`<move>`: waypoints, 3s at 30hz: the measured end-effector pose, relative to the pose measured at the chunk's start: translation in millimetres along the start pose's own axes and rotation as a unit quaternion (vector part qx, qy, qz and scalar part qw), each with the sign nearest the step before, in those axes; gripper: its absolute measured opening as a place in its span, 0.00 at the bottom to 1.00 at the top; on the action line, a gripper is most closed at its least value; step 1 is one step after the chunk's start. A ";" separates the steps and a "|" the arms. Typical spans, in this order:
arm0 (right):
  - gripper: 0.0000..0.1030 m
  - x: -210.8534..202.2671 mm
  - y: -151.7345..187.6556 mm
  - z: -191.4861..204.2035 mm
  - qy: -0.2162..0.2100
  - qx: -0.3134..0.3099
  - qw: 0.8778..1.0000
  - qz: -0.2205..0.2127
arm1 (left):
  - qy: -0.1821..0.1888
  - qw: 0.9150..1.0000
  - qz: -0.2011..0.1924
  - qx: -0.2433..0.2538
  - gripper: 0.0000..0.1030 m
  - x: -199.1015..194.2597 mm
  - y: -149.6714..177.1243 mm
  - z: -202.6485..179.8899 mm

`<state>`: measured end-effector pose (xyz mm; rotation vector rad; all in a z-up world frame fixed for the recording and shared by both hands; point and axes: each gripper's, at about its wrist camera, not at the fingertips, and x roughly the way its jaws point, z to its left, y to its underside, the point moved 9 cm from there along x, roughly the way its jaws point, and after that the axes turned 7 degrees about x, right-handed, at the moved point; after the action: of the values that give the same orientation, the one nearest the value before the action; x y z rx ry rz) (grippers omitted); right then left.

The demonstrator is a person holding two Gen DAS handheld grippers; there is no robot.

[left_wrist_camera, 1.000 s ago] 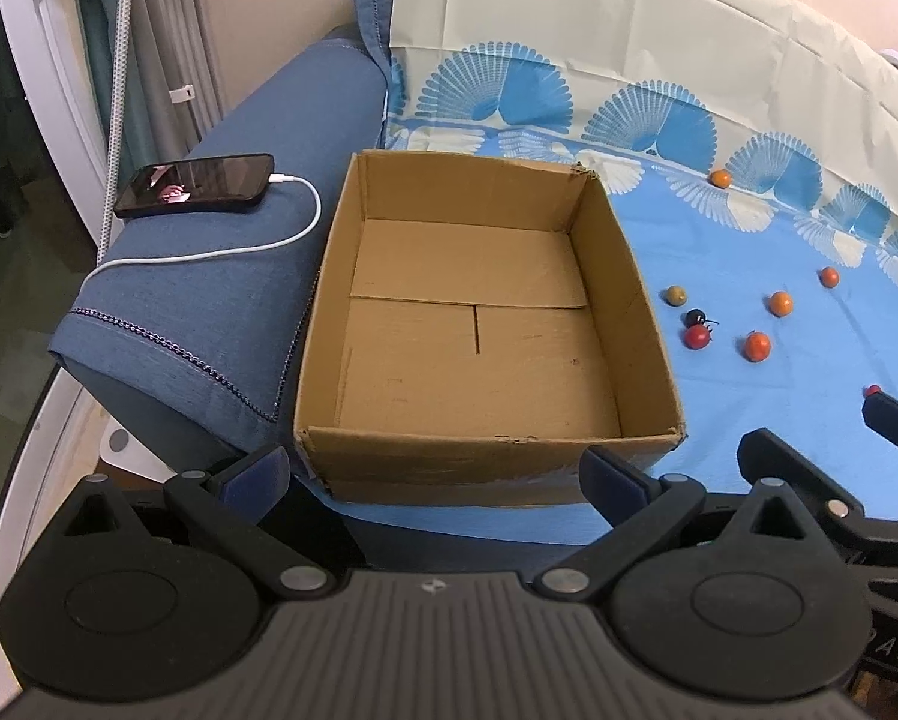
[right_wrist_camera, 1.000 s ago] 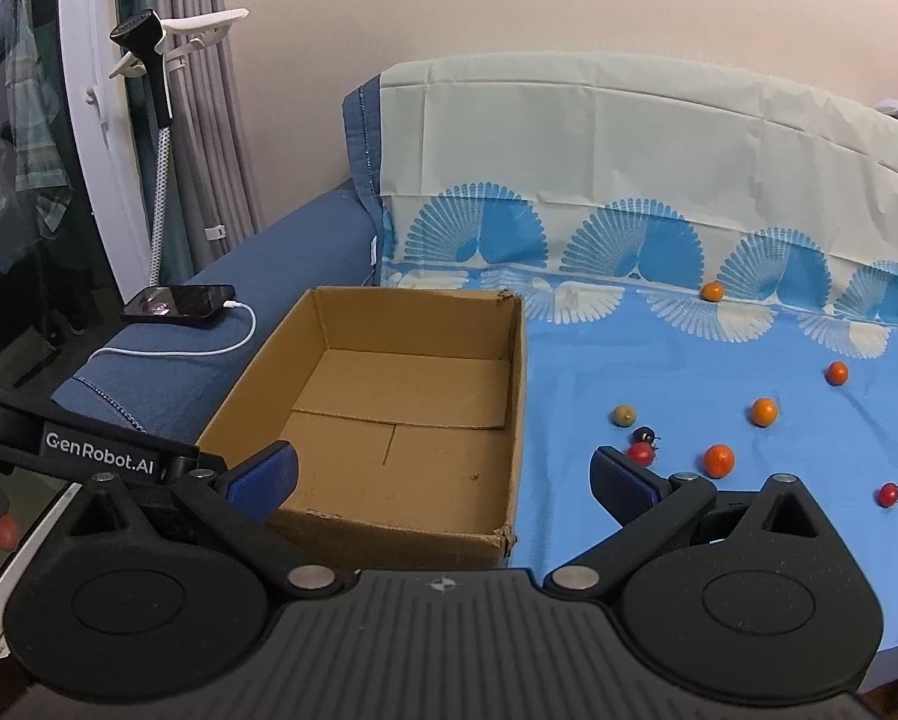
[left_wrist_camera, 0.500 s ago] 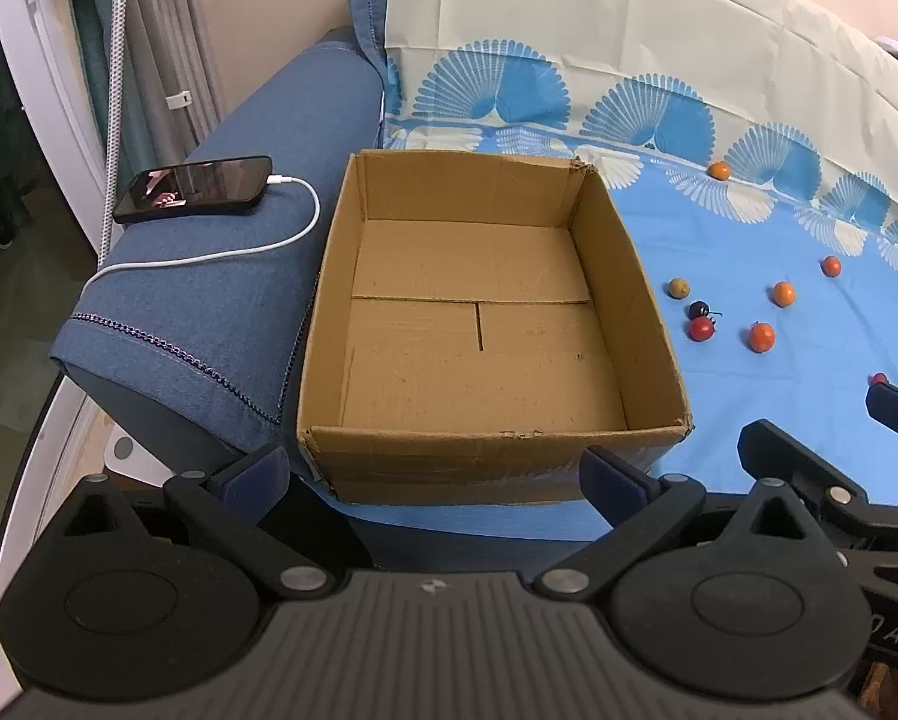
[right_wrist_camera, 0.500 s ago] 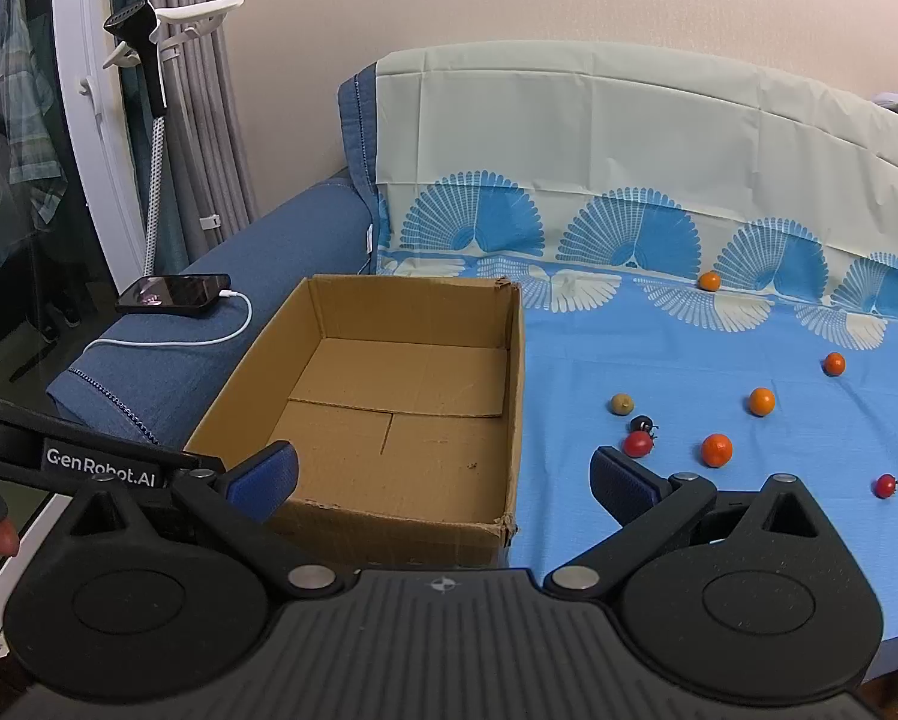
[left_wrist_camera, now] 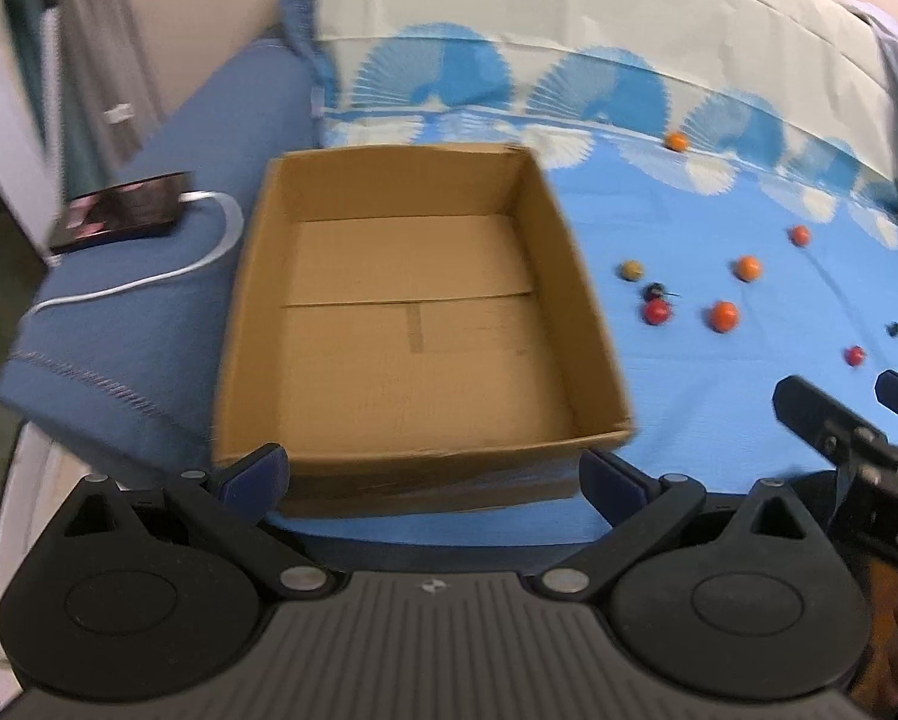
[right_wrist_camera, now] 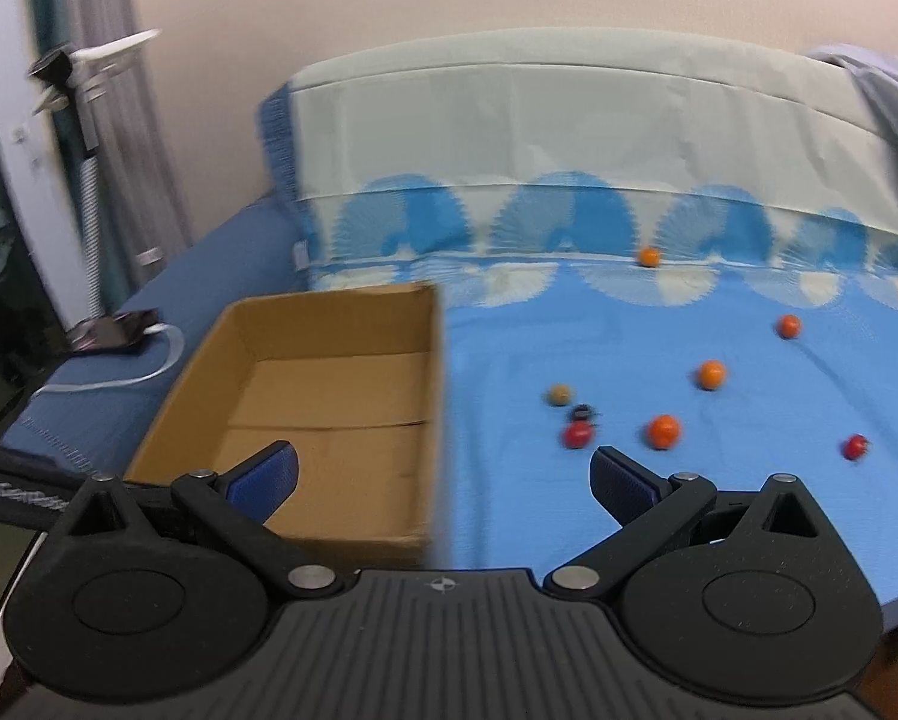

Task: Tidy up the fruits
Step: 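Grasp the orange with the left tool while the right tool grasps the yellow lime, then carry the orange and lime into the box and open both tools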

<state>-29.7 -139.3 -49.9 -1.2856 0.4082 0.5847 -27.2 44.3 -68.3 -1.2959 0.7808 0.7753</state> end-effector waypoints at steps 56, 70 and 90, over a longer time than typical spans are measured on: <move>0.26 139.7 -69.1 -752.0 0.438 0.244 0.856 -0.122 | 0.114 0.988 0.044 0.094 0.39 295.2 -153.7 -344.2; 0.26 90.3 -93.2 -438.9 0.156 0.201 0.958 -0.133 | 0.118 0.990 -0.029 0.076 0.39 157.6 -156.0 -274.5; 0.26 30.2 -75.3 -25.3 -0.080 0.058 0.992 -0.075 | 0.053 0.995 -0.083 0.011 0.39 1.4 -32.5 -26.1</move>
<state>41.3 -171.2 -15.8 -1.1374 0.2079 0.5255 -0.6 14.9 -55.4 -1.3714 0.7542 0.5673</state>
